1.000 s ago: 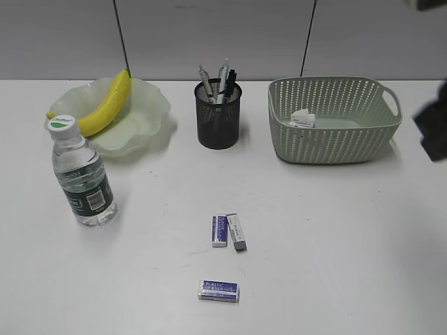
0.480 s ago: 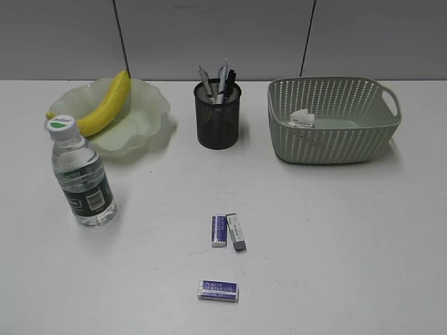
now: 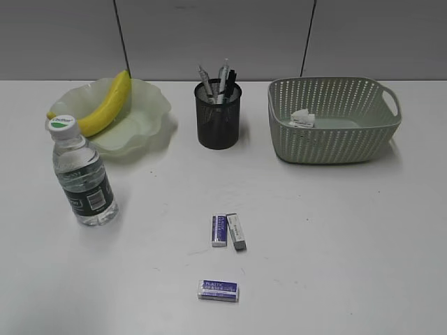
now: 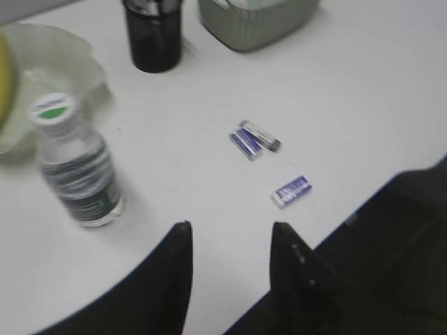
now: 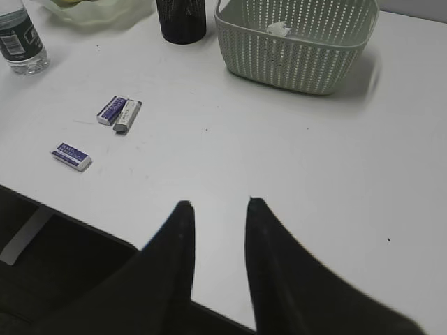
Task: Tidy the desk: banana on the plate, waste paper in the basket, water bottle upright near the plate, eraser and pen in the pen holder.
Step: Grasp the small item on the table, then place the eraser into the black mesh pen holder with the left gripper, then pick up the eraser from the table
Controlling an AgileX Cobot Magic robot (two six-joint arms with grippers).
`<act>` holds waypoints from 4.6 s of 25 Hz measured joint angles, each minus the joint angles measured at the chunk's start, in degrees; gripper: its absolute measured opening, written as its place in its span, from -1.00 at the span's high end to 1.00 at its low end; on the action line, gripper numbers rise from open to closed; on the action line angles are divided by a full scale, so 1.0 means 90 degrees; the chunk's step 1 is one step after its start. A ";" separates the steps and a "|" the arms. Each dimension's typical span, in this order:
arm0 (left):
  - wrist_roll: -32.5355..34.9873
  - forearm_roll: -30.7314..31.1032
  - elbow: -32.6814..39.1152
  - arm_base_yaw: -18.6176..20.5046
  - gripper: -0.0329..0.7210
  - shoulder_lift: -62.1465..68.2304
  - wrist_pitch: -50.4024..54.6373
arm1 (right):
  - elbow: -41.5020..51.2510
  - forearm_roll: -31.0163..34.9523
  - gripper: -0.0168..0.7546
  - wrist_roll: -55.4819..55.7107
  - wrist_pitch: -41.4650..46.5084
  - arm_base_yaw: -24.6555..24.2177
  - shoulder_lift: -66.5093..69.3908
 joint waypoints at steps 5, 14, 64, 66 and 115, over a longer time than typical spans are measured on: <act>0.2124 -0.1257 -0.0642 -0.0037 0.16 0.2897 -0.0116 | 0.0000 0.0005 0.40 -0.0012 -0.0034 0.0000 0.0000; 0.3498 0.0091 -0.2455 -0.1595 0.16 0.6584 -0.0113 | 0.0000 0.0019 0.40 -0.0027 -0.0055 0.0000 0.0000; 0.2911 0.0877 -0.3057 -0.2279 0.44 0.7495 -0.2443 | 0.0000 0.0019 0.40 -0.0035 -0.0061 0.0000 0.0000; 0.2800 0.0823 -0.3057 -0.2013 0.44 0.7327 -0.2983 | 0.0000 0.0019 0.40 -0.0036 -0.0061 0.0000 0.0000; 0.2552 -0.1970 -0.4752 0.0135 -0.16 0.6656 -0.3022 | 0.0000 0.0019 0.40 -0.0036 -0.0061 0.0000 0.0000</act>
